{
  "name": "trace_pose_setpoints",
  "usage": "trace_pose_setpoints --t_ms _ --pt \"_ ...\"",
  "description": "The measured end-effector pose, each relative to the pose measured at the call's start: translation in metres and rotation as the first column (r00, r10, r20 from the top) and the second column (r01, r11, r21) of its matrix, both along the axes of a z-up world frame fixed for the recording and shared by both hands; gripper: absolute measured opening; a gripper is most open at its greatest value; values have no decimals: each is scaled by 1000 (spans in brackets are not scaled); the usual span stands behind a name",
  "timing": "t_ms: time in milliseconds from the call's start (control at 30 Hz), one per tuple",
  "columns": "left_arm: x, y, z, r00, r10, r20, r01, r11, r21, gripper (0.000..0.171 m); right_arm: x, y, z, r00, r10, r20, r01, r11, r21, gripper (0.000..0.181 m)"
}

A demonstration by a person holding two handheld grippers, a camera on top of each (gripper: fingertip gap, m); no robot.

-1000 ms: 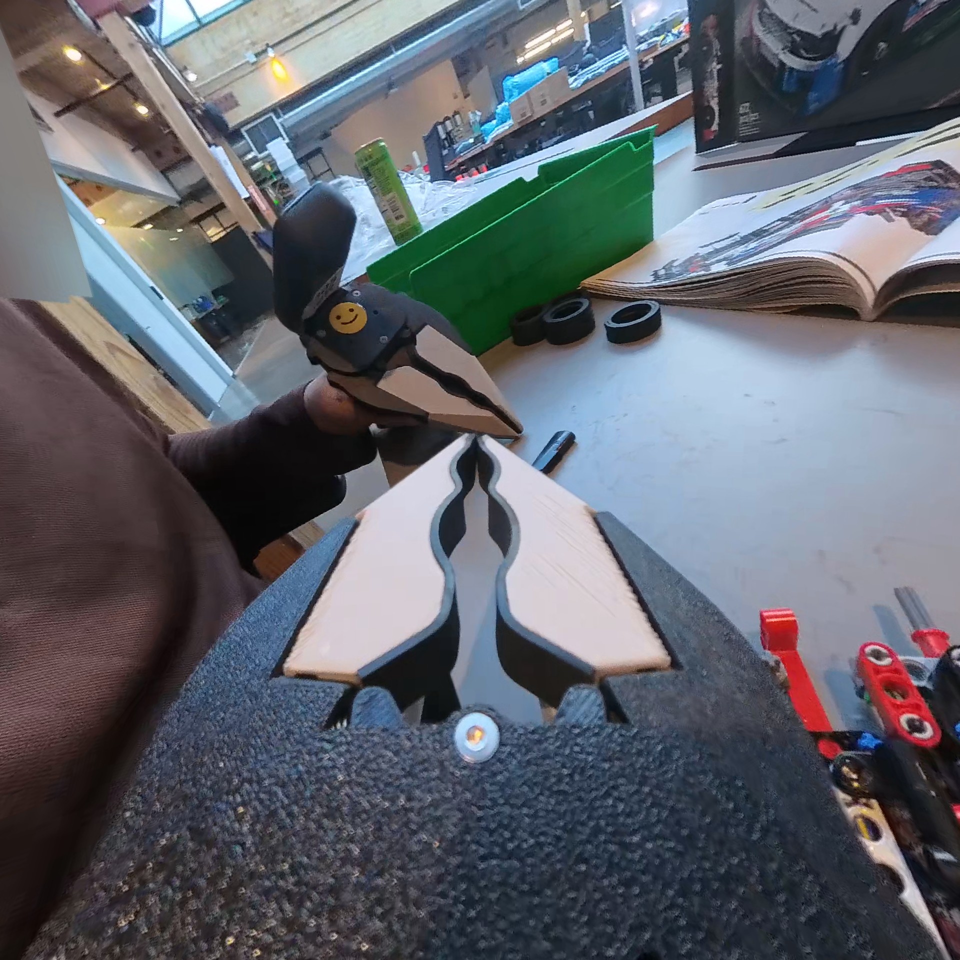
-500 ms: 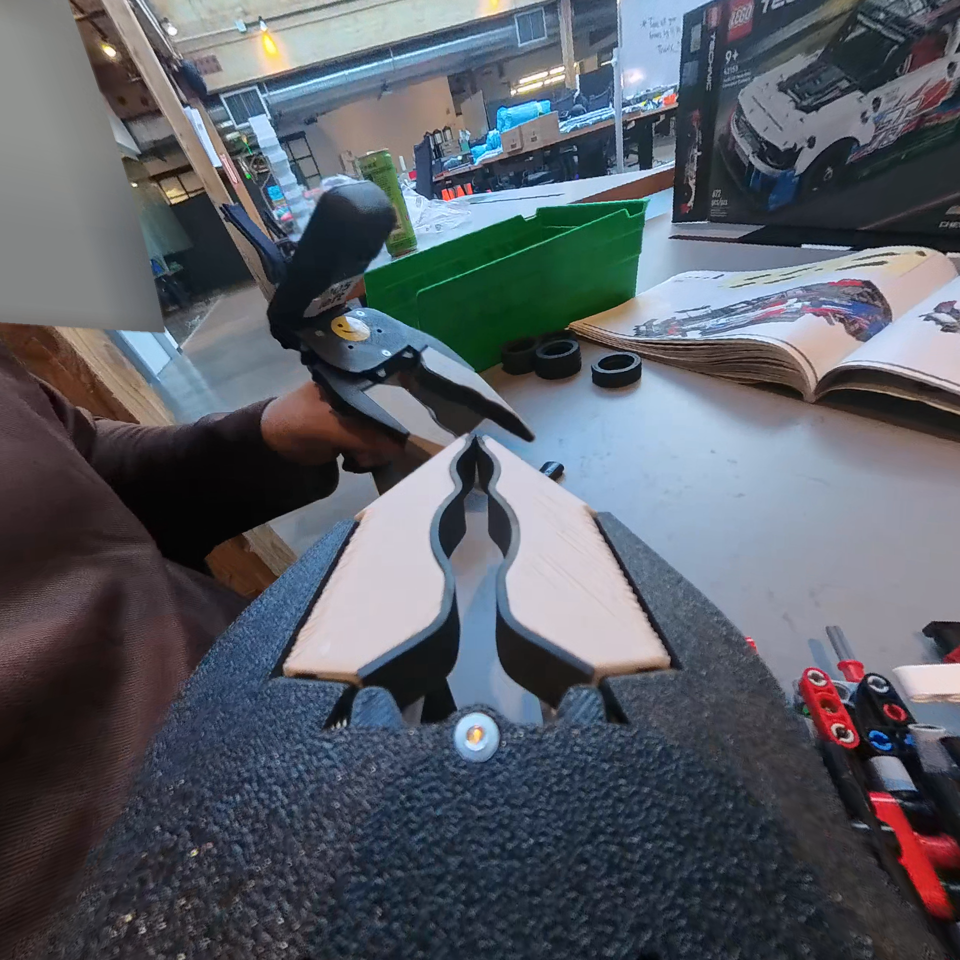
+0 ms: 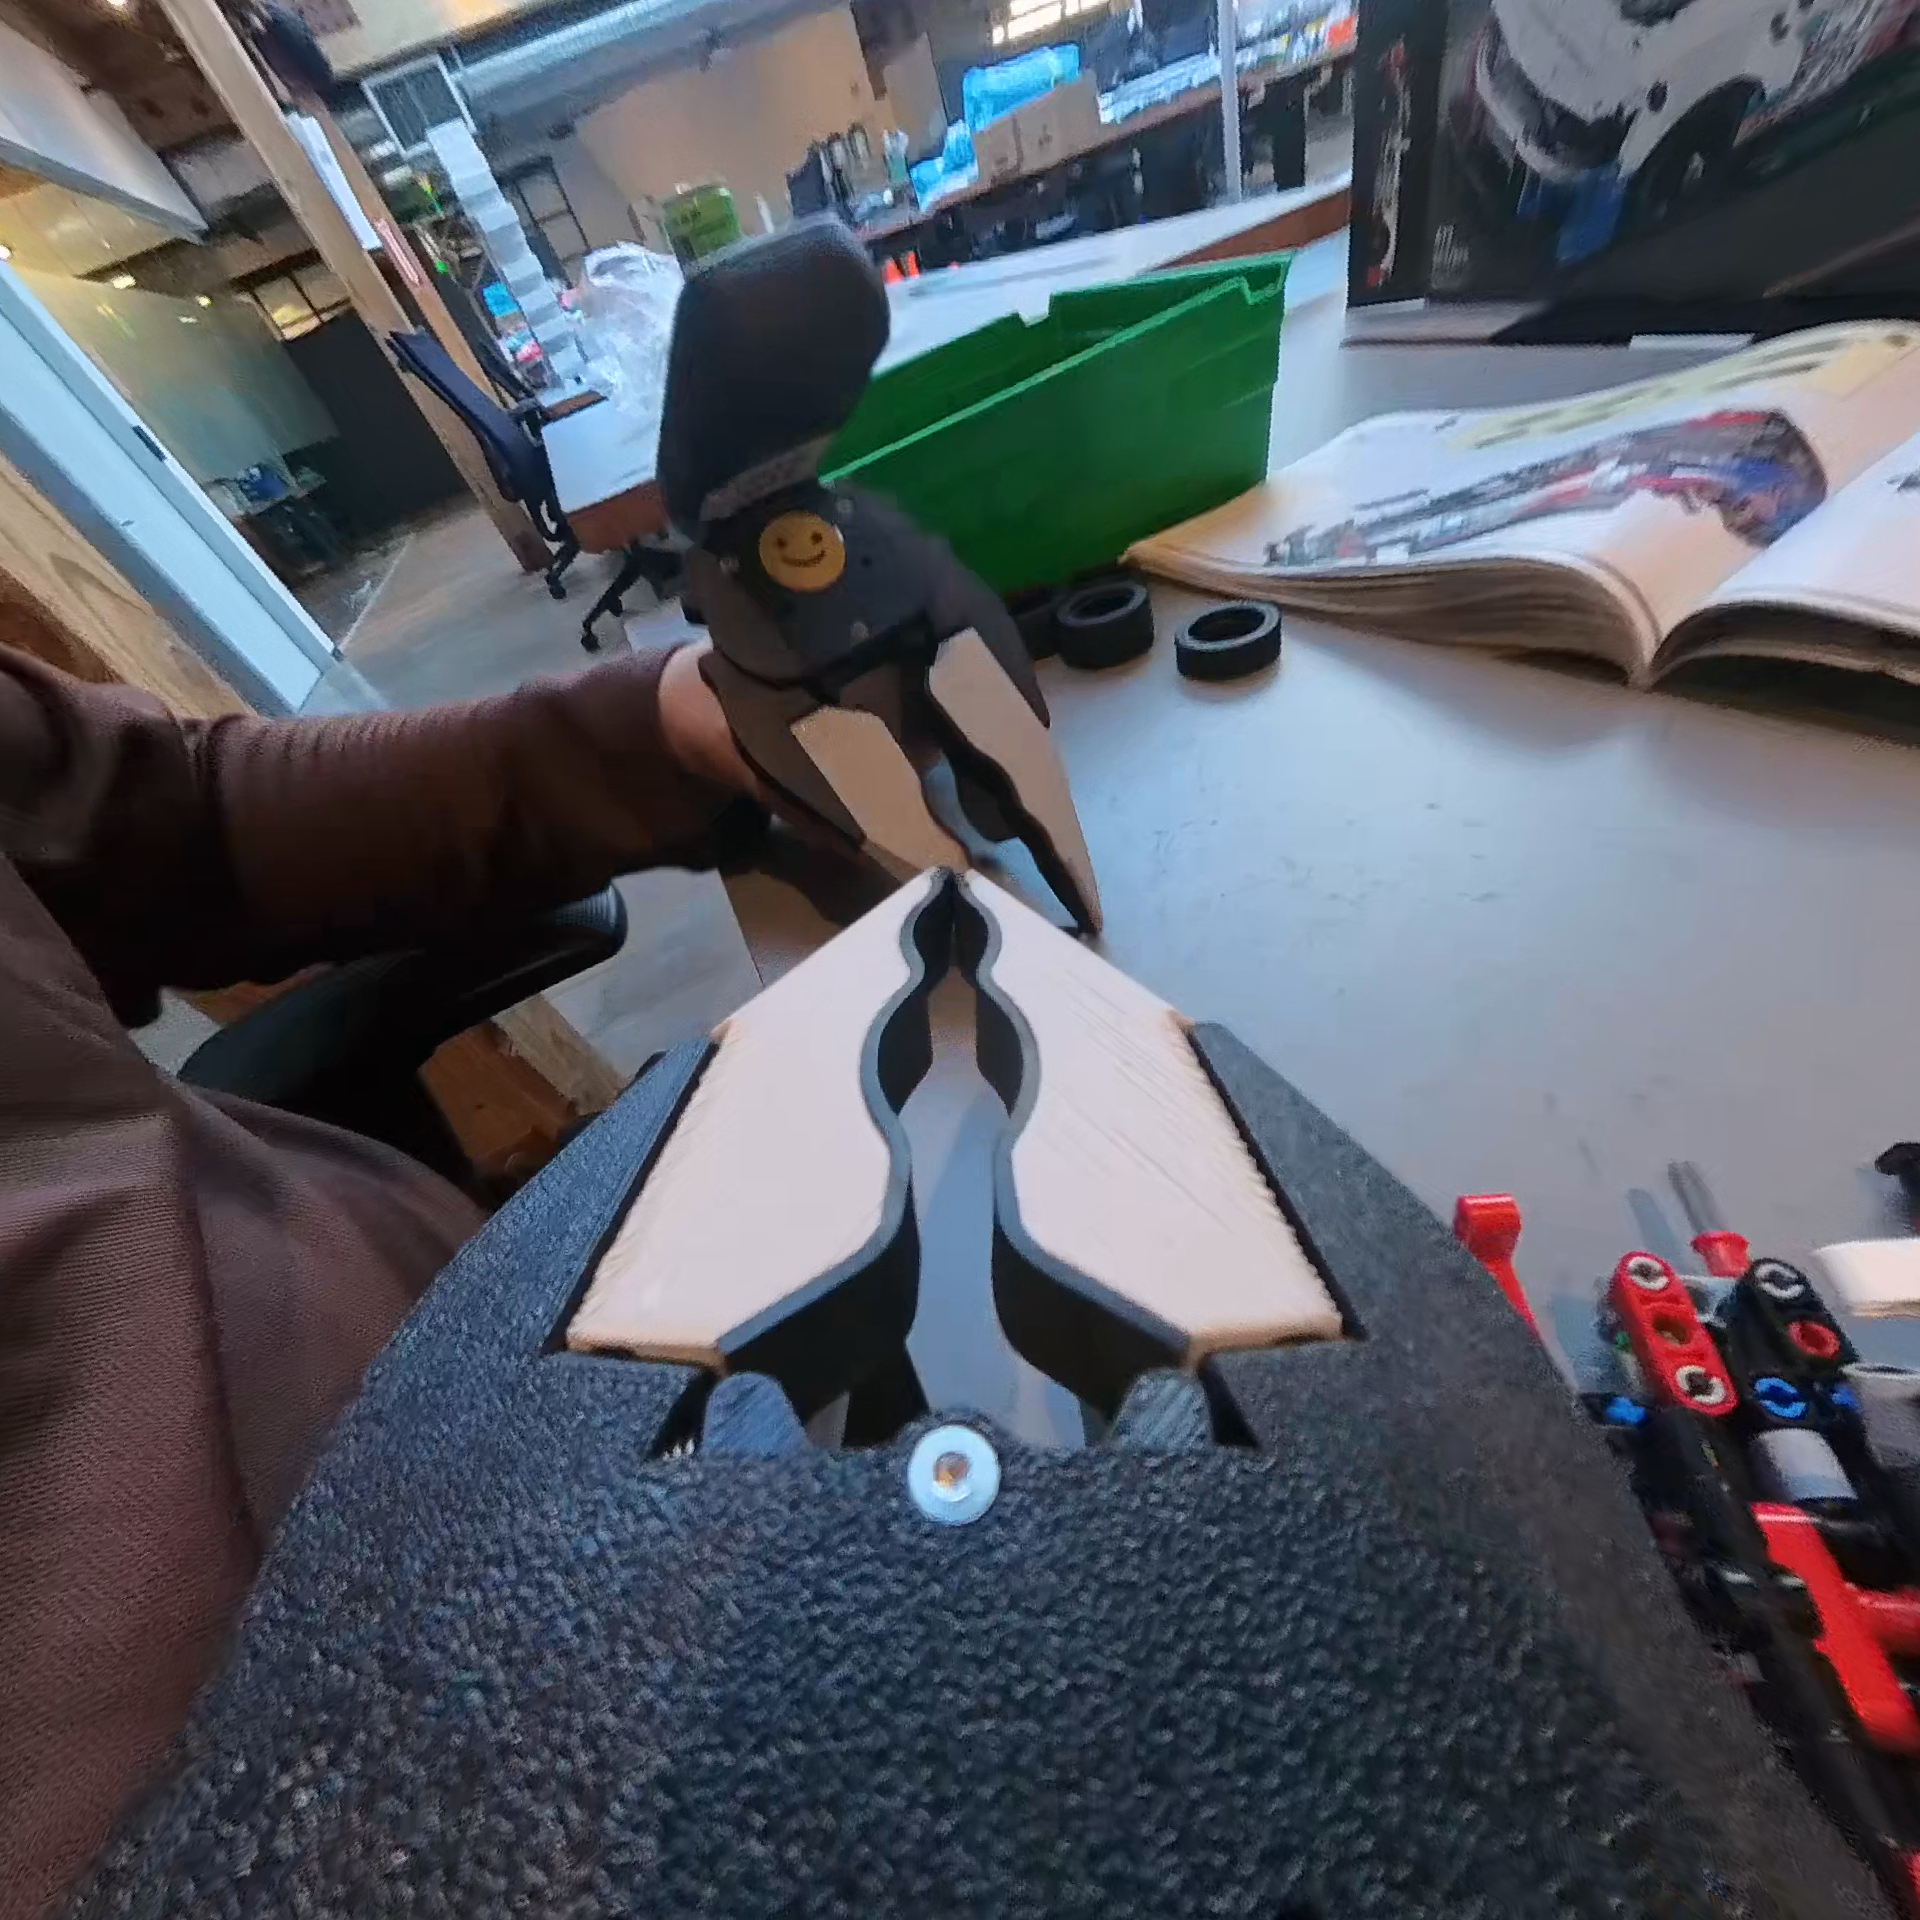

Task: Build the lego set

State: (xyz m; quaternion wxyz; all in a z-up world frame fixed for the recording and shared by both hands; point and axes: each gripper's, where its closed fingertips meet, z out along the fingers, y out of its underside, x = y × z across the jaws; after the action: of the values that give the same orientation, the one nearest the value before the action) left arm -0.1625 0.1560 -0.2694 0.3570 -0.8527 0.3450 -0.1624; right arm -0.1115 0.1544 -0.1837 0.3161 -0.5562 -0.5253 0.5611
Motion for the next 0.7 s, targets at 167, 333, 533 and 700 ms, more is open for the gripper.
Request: trace_pose_setpoints --t_ms 167,333,533,700 --pt "3 -15 1 993 -119 24 119 993 -13 27 -7 -9 -14 998 33 62 -31 999 -34 0" --pt "-4 -16 1 996 -82 -21 82 996 28 39 -10 -15 -19 995 53 80 -53 999 2 0" --pt "-26 -22 9 1000 30 -5 -30 995 92 50 -15 -7 -27 994 41 101 -36 998 -51 0" --pt "-27 -26 25 998 22 62 -32 985 170 39 -22 -10 -31 987 87 132 -66 985 -157 0"
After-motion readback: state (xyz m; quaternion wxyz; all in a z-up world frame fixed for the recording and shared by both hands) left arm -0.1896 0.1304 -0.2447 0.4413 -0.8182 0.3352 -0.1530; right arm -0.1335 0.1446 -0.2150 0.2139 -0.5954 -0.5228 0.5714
